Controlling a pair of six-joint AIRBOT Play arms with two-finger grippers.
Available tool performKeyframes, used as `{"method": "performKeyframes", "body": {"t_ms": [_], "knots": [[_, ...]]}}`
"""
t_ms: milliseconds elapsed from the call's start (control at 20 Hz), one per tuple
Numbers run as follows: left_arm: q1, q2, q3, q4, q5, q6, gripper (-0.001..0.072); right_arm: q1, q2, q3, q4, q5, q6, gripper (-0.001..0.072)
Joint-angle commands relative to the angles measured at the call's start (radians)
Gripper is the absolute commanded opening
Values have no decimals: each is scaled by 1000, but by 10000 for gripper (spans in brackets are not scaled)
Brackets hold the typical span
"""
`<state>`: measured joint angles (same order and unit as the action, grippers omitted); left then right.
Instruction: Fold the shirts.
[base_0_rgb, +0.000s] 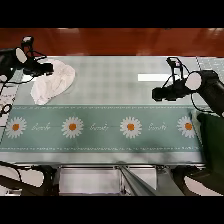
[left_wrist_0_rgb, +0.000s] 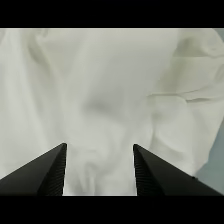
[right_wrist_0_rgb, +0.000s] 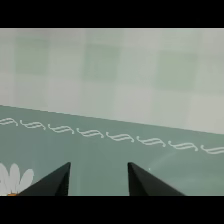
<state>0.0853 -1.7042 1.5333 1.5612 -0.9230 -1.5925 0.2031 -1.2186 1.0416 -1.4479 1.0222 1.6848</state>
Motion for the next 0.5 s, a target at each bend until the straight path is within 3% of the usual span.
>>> {"method": "performKeyframes", "body": {"t_ms": [0, 250, 300, 450], "knots": [[6, -117, 63, -17, -98, 21, 506, 0, 7, -5, 27, -13, 10, 417], [3, -172, 71, -77, -119, 24, 503, 0, 7, -5, 27, -25, 27, 417], [3, -176, 72, -77, -138, 41, 470, 0, 7, -5, 27, -27, 27, 417], [3, -174, 94, -78, -248, 74, 27, 0, 7, -5, 34, -28, 31, 411]]}}
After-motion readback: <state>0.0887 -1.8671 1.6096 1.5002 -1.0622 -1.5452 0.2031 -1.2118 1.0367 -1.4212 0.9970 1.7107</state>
